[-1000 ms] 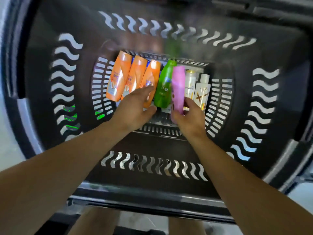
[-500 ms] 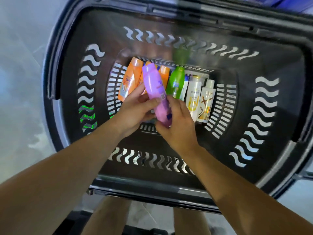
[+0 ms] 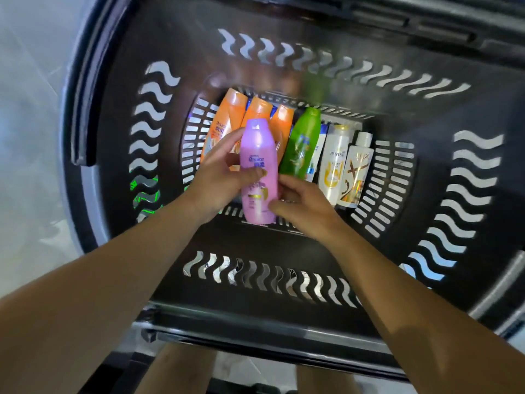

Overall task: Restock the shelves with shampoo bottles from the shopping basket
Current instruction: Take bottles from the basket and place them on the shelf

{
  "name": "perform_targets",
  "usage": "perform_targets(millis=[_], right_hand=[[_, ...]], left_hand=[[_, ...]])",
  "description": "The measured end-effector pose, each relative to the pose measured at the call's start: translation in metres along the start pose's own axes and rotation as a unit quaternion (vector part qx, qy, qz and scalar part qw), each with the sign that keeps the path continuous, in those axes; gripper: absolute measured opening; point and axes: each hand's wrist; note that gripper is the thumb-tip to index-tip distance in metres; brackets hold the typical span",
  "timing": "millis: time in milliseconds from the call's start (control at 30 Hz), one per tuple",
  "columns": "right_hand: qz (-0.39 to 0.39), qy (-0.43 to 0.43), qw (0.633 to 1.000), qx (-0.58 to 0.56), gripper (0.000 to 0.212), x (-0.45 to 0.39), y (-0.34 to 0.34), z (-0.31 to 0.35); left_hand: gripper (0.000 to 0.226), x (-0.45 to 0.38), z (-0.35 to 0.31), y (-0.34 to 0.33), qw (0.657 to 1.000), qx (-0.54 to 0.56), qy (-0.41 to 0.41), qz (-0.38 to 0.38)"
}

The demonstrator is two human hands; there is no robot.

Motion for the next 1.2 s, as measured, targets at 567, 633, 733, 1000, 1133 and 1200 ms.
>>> perform_targets(millis=[567,633,733,1000,1133,1200], right_hand=[[-0.288,-0.203,0.906,0.237,0.079,-0.135,0.034,-0.017],[-0.29,-0.211,0.911,0.202,0.077,-0.136,0.039,-0.018],[-0.314,-0.181,0.919,0.157,0.059,-0.127,0.044,-0.024],[-0.287,-0.046,0.953,0.087,0.068,-0.02,0.047,0.015],[-0.281,-0.003,0.958,0.064,0.069,0.067,0.057,0.082],[-0.294,0.026,0.954,0.061,0.076,0.111,0.064,0.123]], left_hand=[[0.075,-0.051,0.018,0.021,0.996,-0.051,-0.05,-0.061],[0.075,-0.049,0.017,0.023,0.996,-0.05,-0.044,-0.06],[0.076,-0.046,0.016,0.025,0.997,-0.05,-0.042,-0.049],[0.077,0.009,-0.024,0.011,0.994,-0.078,-0.07,0.018],[0.077,0.073,-0.09,-0.011,0.987,-0.102,-0.097,0.076],[0.08,0.112,-0.133,-0.025,0.982,-0.114,-0.115,0.095]])
Point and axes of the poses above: each hand's wrist, its own x-axis away from the middle knuckle, its own y-axis out of the back of the hand, z = x × y, and after that the axes turned 14 degrees about x, right-handed
